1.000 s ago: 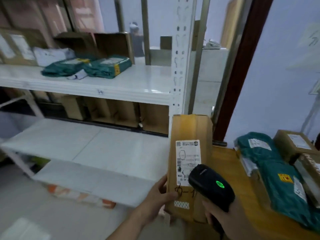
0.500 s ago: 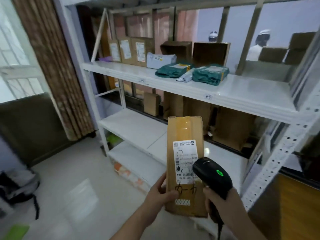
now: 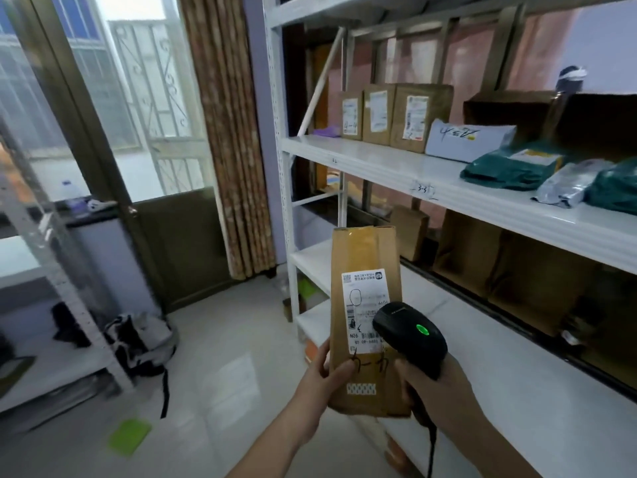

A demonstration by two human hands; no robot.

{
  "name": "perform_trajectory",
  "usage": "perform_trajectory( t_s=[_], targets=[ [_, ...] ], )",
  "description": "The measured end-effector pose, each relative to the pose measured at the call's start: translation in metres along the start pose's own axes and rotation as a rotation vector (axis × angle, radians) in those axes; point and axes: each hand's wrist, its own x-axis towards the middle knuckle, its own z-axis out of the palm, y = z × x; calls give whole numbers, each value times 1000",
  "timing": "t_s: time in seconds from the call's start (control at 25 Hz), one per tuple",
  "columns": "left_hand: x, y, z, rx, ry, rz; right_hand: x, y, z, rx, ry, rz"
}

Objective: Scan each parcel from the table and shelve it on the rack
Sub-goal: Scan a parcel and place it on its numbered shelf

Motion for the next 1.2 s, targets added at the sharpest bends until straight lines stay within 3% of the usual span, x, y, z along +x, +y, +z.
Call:
perform_trajectory(
  t_s=[0.28,0.76,0.92,1.2],
  targets=[
    [96,54,-82,38,156,16,138,-28,70,4,-49,2],
    [282,100,-289,48,160,-103,317,-80,223,-61,78,51],
    [343,109,-320,58,78,-128,366,-97,246,-38,149,91],
    [487,101,-344,115,92,-186,476,-83,260,-19,262,209]
  ],
)
